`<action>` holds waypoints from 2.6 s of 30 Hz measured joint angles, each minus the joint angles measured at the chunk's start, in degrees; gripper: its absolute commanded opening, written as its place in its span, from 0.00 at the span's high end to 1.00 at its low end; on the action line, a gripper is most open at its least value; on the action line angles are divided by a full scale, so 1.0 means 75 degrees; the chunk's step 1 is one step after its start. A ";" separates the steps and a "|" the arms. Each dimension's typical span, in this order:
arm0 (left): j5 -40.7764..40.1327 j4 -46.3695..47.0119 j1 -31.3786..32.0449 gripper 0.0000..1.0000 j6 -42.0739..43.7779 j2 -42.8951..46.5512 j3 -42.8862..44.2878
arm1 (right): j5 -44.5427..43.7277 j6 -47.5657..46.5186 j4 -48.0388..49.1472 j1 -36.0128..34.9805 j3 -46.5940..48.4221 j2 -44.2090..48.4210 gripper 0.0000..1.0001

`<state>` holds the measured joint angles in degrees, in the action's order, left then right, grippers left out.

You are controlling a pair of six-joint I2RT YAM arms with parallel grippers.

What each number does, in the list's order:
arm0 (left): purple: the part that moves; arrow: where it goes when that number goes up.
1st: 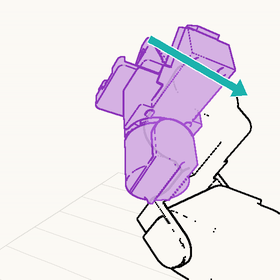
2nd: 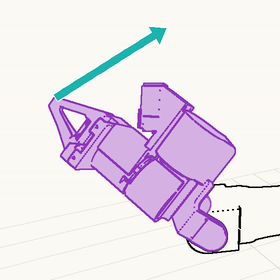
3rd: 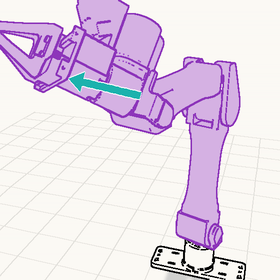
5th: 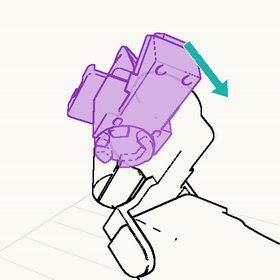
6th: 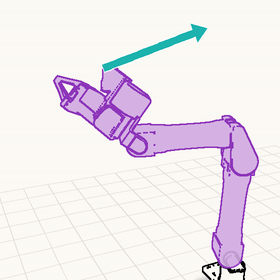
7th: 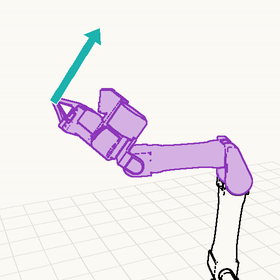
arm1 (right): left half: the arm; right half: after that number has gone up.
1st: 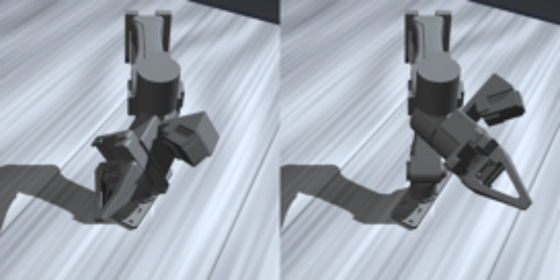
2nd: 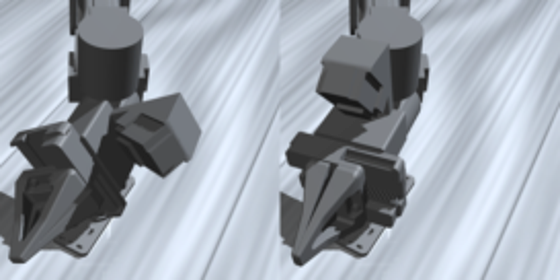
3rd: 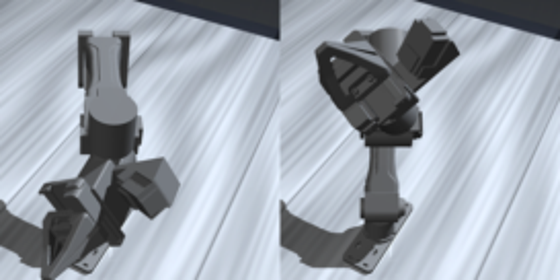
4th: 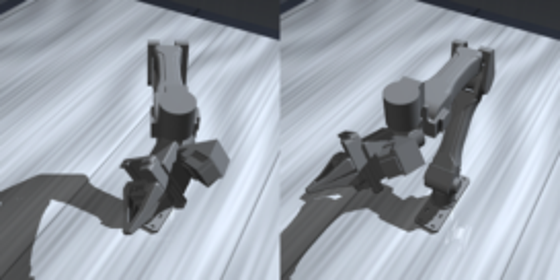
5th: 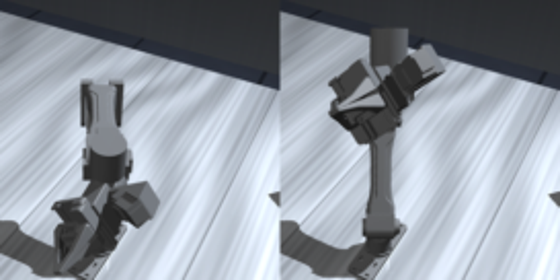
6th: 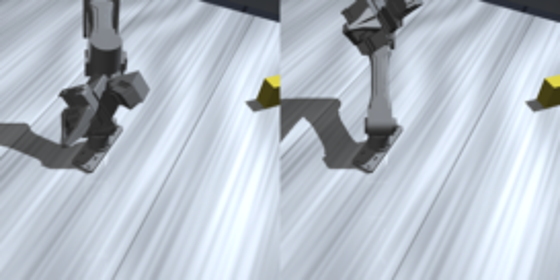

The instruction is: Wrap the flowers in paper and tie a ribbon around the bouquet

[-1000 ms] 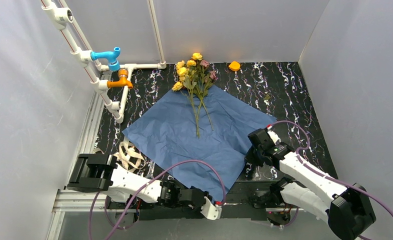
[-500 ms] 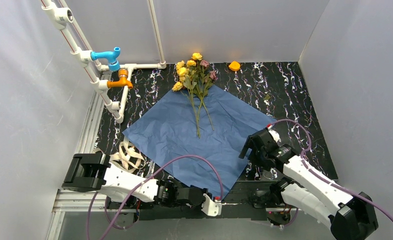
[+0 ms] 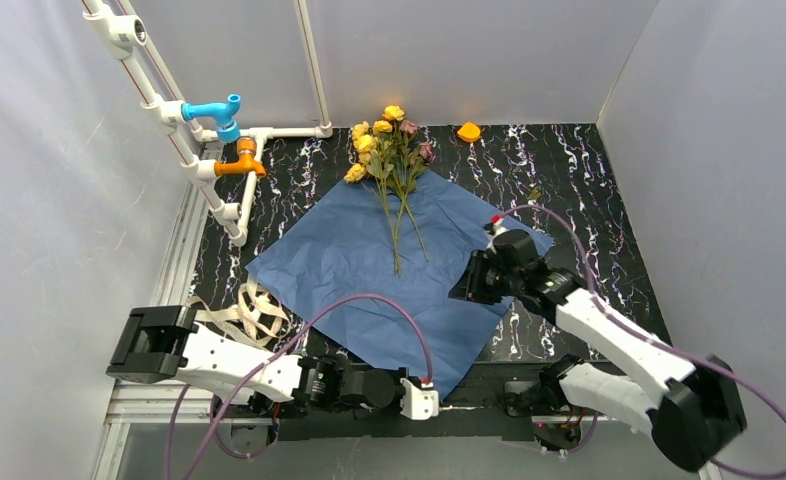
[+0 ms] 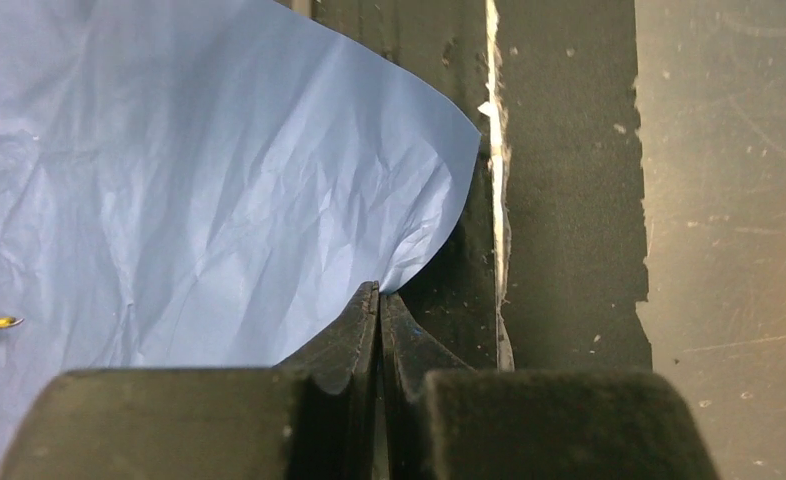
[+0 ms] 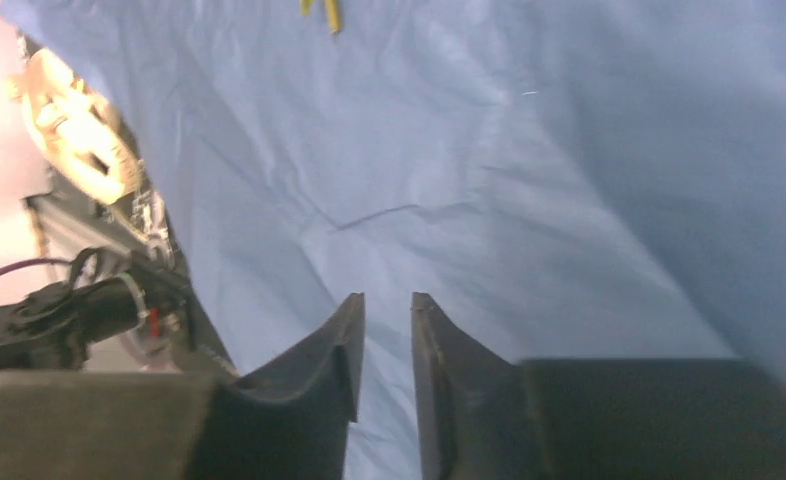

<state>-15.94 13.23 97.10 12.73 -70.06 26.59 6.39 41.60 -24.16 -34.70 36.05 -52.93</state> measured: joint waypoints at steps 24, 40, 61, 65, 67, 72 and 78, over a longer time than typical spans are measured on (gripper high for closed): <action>-0.1215 0.0207 0.0000 0.97 -0.0965 0.2428 -0.0740 | 0.1789 -0.0527 0.2605 -0.2192 0.1230 -0.5429 0.99; -0.1990 0.0239 -0.0029 1.00 -0.1043 0.3194 -0.0845 | 0.1830 -0.1067 0.2326 -0.2192 0.2413 -0.6277 0.99; -0.0898 -0.0565 -0.3177 1.00 -0.0889 0.2267 0.0268 | -0.1309 -0.2296 -0.0446 -0.0335 0.3509 -0.3558 0.27; -0.0685 -0.0635 -0.3751 1.00 -0.0799 0.1856 0.0562 | -0.1711 -0.2439 -0.0425 -0.0344 0.2955 -0.2643 0.15; -0.0539 -0.0638 -0.4033 1.00 -0.0746 0.1711 0.0697 | -0.1746 -0.2518 -0.0379 -0.0347 0.2623 -0.2253 0.12; -0.0291 -0.0627 -0.4651 1.00 -0.0618 0.1268 0.1078 | -0.1419 -0.2582 -0.0064 -0.0347 0.1903 -0.1632 0.02; 0.0047 -0.0629 -0.5208 1.00 -0.0592 0.0702 0.1297 | -0.0586 -0.2538 0.0434 -0.0347 0.1215 -0.1507 0.02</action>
<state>-15.59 8.51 58.04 8.29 -64.79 36.32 2.00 22.57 -20.91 -37.30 45.17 -64.23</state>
